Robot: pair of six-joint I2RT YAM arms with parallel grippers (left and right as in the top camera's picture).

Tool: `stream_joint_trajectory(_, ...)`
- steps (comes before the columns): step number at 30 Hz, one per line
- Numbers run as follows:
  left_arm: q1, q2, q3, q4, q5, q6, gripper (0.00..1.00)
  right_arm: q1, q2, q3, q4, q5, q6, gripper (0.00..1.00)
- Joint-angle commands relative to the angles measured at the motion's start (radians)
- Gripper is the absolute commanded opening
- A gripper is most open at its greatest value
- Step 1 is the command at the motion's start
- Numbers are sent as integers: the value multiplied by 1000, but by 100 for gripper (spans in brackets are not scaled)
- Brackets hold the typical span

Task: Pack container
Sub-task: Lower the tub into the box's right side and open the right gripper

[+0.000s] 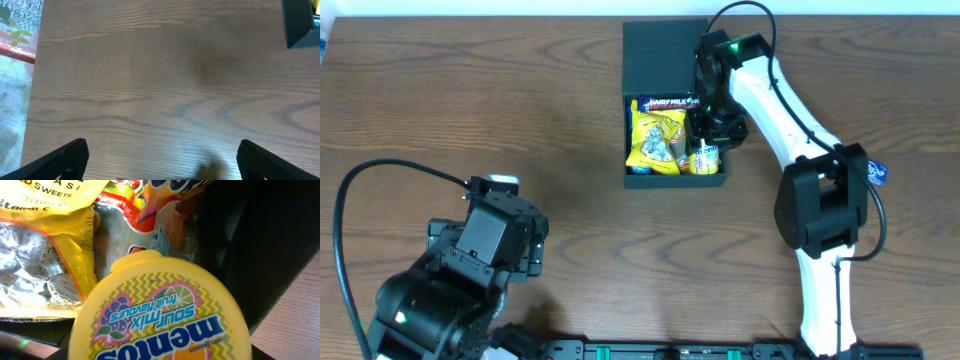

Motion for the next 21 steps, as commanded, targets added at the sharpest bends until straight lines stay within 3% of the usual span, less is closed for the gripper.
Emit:
stream_joint_trajectory(1,3,-1,2,-3,-14,-18,96,8,6,18,-9,19,-17,40)
stream_joint_trajectory(4,3,-1,2,-3,-14,-18,96,9,5,18,-10,19,-24,51)
stream_joint_trajectory(15,3,-1,2,-3,-14,-18,95,8,-16,19,-17,19,-22,73)
stream_joint_trajectory(19,3,-1,2,-3,-14,-18,96,7,-57,20,1,19,-22,99)
stream_joint_trajectory(21,3,-1,2,-3,-14,-18,96,7,-98,21,27,19,-22,99)
